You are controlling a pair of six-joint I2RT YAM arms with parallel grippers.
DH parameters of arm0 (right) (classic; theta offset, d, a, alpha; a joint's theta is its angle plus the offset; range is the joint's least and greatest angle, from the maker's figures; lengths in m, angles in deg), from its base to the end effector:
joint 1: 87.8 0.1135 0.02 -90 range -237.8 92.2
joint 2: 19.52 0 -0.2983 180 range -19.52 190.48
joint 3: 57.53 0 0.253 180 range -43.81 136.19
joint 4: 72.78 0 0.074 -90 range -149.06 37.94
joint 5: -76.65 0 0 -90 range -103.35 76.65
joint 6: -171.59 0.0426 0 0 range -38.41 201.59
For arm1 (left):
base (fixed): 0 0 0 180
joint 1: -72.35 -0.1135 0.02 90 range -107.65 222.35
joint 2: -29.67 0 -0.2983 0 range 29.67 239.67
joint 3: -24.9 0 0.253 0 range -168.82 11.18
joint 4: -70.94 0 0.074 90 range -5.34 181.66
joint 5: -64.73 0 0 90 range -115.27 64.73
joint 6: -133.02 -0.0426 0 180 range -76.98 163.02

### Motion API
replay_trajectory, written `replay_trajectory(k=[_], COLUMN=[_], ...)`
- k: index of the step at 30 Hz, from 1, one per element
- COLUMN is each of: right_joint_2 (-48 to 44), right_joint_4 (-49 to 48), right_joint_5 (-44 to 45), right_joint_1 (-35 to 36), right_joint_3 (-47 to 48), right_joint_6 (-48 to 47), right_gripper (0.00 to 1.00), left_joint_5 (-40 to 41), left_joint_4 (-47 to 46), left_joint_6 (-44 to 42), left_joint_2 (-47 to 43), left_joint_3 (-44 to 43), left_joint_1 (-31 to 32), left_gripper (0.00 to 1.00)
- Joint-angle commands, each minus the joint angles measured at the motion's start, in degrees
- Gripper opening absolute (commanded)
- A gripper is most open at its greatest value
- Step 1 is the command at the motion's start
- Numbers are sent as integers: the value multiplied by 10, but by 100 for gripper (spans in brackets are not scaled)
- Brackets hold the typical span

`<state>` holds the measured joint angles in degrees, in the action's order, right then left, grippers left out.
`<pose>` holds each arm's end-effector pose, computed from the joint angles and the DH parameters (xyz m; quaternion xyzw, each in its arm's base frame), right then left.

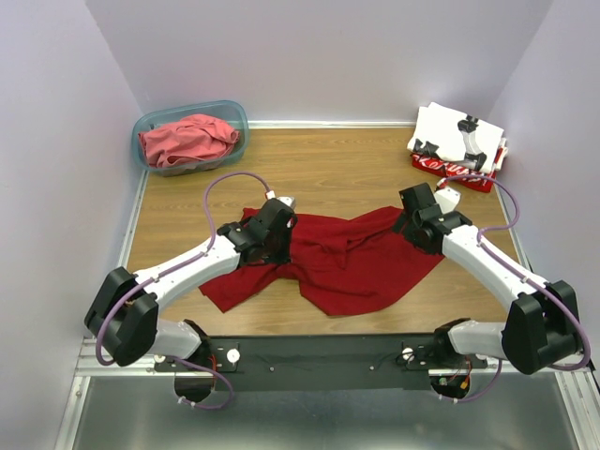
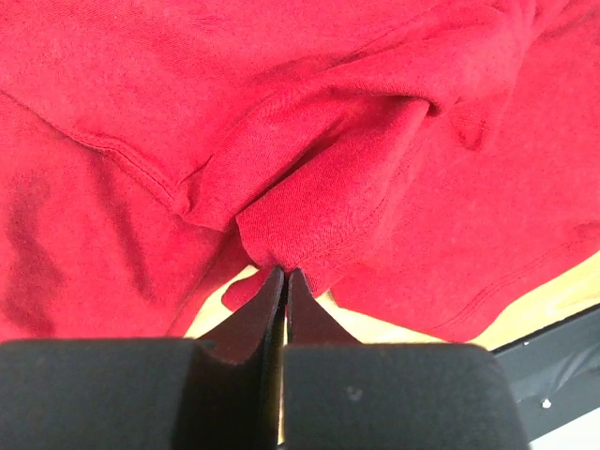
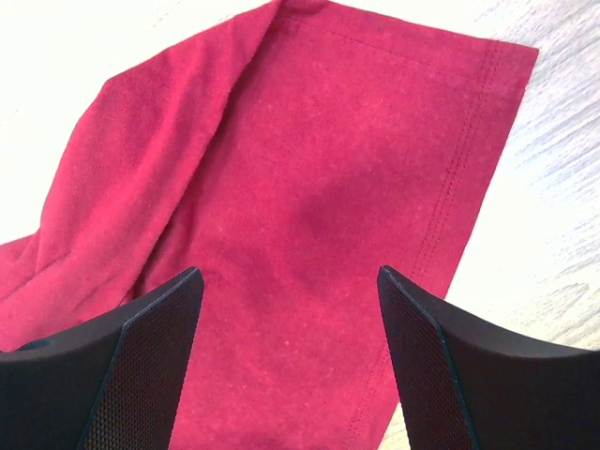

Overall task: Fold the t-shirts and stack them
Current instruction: Flatten the tshirt out

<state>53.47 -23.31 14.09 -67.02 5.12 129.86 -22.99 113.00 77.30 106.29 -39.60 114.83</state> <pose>0.2293 0.0660 0.2567 0.2829 0.8964 -0.0453 0.3382 0.1977 -0.1788 0.2561 0.0619 0.9494 -0.1761 0.2528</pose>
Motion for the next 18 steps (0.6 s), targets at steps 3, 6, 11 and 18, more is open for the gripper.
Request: replay_trajectory(k=[3, 6, 11, 18], right_joint_2=[4, 3, 1, 3], right_joint_4=[-13, -14, -15, -16], right_joint_5=[-18, -20, -23, -26], right_joint_1=[-8, -10, -11, -14], right_joint_3=[4, 0, -8, -10], right_joint_6=[-6, -6, -6, -7], right_gripper=[82, 82, 82, 82], left_joint_5=[-16, -15, -11, -3], left_joint_4=[-12, -9, -5, 5], left_joint_6=[0, 2, 3, 2], left_joint_2=[9, 7, 6, 6], left_joint_3=[-10, -11, -19, -30], left_joint_1=[-3, -2, -3, -3], left_gripper=[14, 15, 22, 20])
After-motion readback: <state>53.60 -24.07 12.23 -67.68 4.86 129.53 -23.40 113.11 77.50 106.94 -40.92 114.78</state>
